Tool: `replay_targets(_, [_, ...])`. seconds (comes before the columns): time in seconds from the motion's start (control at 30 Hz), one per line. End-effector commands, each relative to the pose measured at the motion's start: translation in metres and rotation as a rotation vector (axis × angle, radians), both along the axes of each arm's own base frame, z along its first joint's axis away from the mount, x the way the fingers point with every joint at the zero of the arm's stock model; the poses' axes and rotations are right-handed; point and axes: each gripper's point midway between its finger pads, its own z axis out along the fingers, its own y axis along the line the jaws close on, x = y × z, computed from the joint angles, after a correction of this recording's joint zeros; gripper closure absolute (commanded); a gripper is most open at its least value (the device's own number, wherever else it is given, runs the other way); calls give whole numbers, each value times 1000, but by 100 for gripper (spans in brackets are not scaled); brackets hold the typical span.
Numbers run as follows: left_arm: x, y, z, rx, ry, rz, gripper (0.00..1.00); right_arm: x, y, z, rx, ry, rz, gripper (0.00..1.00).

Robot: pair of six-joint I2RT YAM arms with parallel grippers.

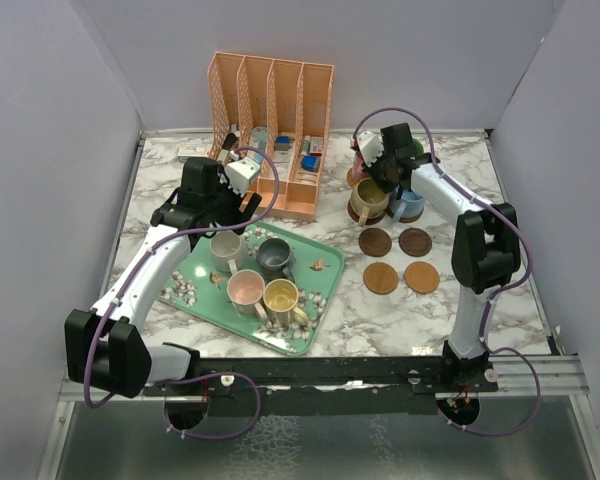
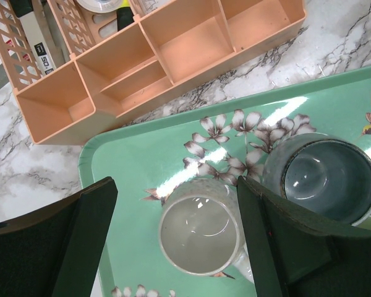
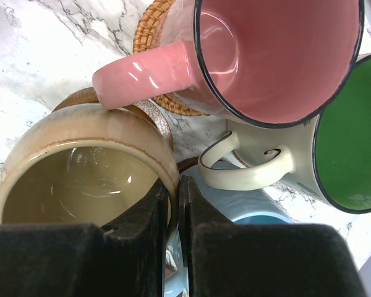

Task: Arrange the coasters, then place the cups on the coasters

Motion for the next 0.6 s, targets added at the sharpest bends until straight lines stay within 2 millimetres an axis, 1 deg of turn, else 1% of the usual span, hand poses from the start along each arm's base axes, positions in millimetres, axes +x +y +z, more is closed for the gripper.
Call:
replay_targets(0.0, [3,0,7,-11,-32,-8,18,22,8,24,42,-82,22,99])
replay_targets(0.57, [5,2,7,-2,-36,1,18,28,5,18,19,-61,33,99])
